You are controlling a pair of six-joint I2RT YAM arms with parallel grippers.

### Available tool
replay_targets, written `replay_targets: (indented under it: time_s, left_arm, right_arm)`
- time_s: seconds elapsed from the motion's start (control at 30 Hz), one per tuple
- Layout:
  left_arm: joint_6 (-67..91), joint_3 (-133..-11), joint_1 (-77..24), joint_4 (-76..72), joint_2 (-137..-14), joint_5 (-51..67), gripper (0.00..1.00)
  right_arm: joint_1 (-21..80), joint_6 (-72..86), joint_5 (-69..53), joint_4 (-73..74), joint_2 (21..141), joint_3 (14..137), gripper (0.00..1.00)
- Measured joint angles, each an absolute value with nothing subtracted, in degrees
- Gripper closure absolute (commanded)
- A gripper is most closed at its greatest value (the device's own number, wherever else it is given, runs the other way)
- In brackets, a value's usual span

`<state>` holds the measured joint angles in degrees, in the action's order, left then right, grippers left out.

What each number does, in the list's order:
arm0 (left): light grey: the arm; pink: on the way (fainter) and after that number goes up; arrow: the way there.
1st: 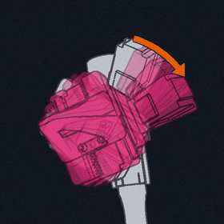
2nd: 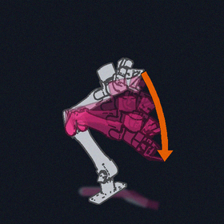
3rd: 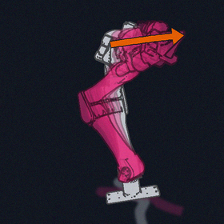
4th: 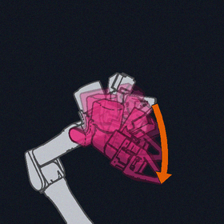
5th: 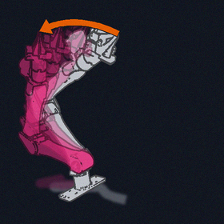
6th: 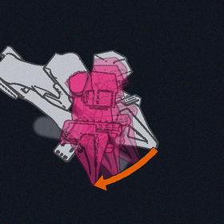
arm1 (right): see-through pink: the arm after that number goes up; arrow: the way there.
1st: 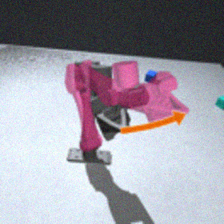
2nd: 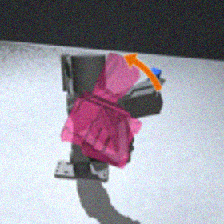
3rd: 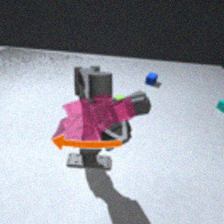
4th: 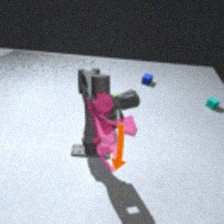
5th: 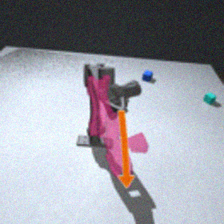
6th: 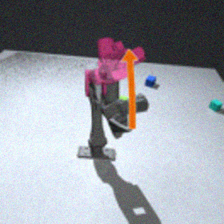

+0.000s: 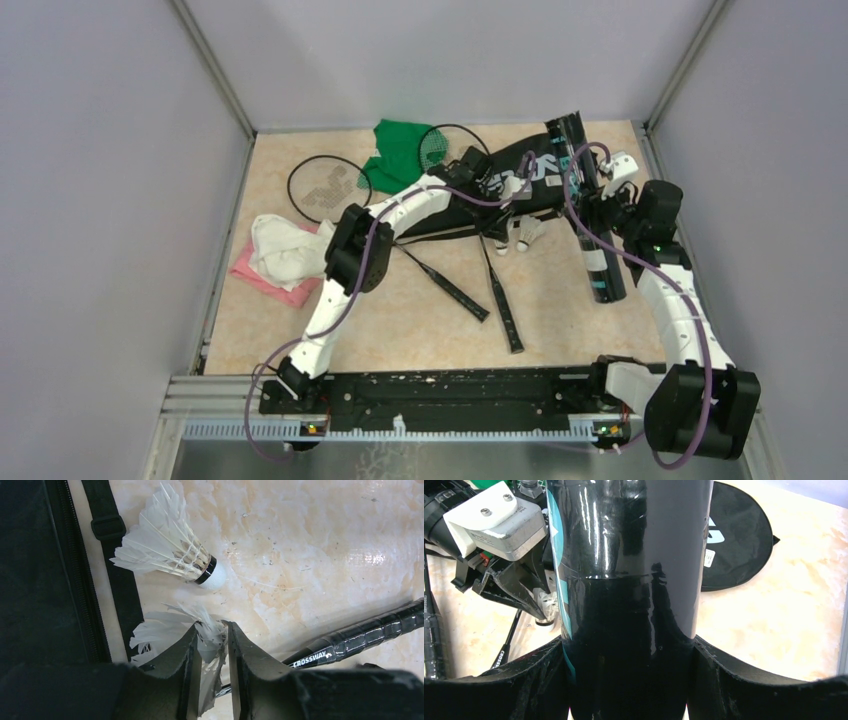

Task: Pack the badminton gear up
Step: Pick up the shuttlecock at the center of the board, then place the shuttlecock at the shuttle tube.

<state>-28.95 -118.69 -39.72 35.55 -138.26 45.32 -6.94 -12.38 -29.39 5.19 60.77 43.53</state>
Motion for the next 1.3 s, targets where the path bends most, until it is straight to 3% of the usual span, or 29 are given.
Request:
replay_targets:
  time_s: [0.27, 0.53, 0.87, 1.3]
  left_arm:
    - [-29.02, -118.69, -39.18, 36.80, -136.86, 45.65, 1.00]
    - [-26.17, -116.31, -36.47, 37.60, -130.04, 49.32, 1.00]
    - [-14.63, -102.72, -25.74, 29.26, -108.81, 56.14, 1.00]
    - [-2.70, -89.84, -17.21, 20.56, -88.95, 58.30, 1.00]
  right_arm:
    - [-6.94, -12.38, -29.63, 5.15, 60.77, 43.53, 0.67]
    - [-6.94, -13.78, -30.92, 5.19, 60.77, 43.53, 0.67]
    - [-6.37, -18.11, -39.35, 5.74, 60.75, 43.51, 0.67]
    - [1.93, -25.58, -47.05, 9.69, 60.71, 43.48, 0.67]
